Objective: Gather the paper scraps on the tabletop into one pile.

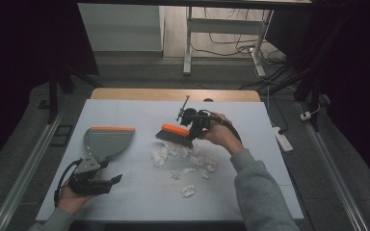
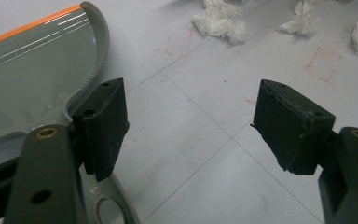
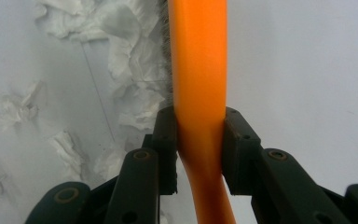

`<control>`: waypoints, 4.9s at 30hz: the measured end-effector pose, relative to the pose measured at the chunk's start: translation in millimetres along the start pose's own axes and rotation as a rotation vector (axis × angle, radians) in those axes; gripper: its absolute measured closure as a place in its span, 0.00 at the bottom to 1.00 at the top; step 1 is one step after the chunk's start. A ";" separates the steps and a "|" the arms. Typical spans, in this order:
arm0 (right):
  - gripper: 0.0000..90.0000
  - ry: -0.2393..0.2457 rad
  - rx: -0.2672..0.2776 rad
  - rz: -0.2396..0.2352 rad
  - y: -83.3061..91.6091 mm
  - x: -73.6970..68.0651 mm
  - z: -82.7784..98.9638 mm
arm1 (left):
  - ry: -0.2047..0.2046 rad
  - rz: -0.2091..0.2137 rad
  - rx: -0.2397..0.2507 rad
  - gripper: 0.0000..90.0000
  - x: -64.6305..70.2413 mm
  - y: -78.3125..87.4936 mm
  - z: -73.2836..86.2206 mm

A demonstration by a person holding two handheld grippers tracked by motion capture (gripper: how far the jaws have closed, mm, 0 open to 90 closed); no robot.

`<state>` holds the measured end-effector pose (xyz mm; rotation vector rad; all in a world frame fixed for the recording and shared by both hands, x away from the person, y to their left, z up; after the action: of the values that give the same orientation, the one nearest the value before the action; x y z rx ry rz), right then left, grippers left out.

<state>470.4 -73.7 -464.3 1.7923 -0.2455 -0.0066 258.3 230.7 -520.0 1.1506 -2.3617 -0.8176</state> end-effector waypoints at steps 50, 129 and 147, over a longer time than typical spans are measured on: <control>0.77 -0.348 0.035 -0.128 -24.4 -77.1 -43.0 | 0.013 -0.018 -0.001 0.30 -4.2 -0.8 2.0; 0.77 -0.293 0.168 -0.109 36.9 -100.7 31.0 | -0.006 -0.018 -0.005 0.30 0.0 -4.4 1.5; 0.77 -0.114 0.027 -0.169 20.5 -161.0 54.8 | -0.009 -0.021 -0.009 0.30 1.3 -4.8 0.4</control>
<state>302.3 -103.5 -478.0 1.8372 -0.1755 -0.2267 260.1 227.4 -523.3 1.1730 -2.3545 -0.8407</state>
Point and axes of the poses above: each handheld gripper's, and its own axes: y roughly backward along the jaws, z roughly out of its underside, x roughly to its right, the point moved 3 cm from there along -y, roughly forward along the jaws, and after that the axes turned 3 degrees about y, right-handed, at the moved point
